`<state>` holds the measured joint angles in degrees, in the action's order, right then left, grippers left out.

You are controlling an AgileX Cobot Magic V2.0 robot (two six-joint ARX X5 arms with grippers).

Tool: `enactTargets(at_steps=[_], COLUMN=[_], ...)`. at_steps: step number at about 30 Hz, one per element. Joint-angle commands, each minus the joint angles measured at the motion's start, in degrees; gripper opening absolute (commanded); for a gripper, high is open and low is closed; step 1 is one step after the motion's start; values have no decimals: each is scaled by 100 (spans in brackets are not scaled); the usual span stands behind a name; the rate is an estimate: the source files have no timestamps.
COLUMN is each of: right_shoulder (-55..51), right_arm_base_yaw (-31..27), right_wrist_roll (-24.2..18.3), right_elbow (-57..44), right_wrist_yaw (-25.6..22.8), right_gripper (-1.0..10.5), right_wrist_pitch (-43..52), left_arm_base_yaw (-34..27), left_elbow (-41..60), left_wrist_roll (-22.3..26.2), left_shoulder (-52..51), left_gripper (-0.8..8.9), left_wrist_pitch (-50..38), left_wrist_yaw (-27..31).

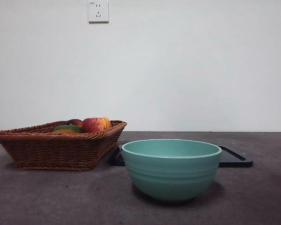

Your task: Pick up the wifruite, put it on the bowl, pick up the plate, put it on desk

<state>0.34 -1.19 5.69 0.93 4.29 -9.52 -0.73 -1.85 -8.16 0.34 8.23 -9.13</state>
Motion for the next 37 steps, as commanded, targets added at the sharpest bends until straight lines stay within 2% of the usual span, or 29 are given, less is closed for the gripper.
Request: enactTargets(at_steps=[1, 4, 11, 17, 21, 26, 32, 37], right_shoulder=[-13, -13, -11, 118, 463, 1174, 2400, 3436], right_arm_base_yaw=[-13, -13, -13, -11, -11, -9, -7, -2], right_wrist_roll=[608, 791, 955, 951, 778, 378, 39, -417], right_elbow=[-17, 39, 638, 1379, 2046, 3003, 4264, 5224], right_wrist_yaw=[26, 192, 188, 190, 245, 721, 1580, 2304], right_gripper=[10, 10, 10, 10, 10, 9, 10, 9], right_wrist_pitch=[52, 94, 92, -20, -350, -935, -2092, -3298], left_arm_base_yaw=[-11, -11, -11, -11, -11, -11, -11, -2], left_elbow=[48, -31, -461, -1285, -1967, -2855, -3862, -4562], left_wrist_roll=[-798, -1241, -1794, -1825, -1626, -1137, -562, 28], left_shoulder=[-15, -15, -7, 114, 361, 905, 1961, 2990], left_gripper=[9, 10, 10, 11, 11, 11, 10, 10], left_wrist_pitch=[-55, -55, 9, 466, 863, 1486, 2450, 3252], left_wrist_yaw=[-9, -9, -9, -11, -11, -131, -981, -1641])
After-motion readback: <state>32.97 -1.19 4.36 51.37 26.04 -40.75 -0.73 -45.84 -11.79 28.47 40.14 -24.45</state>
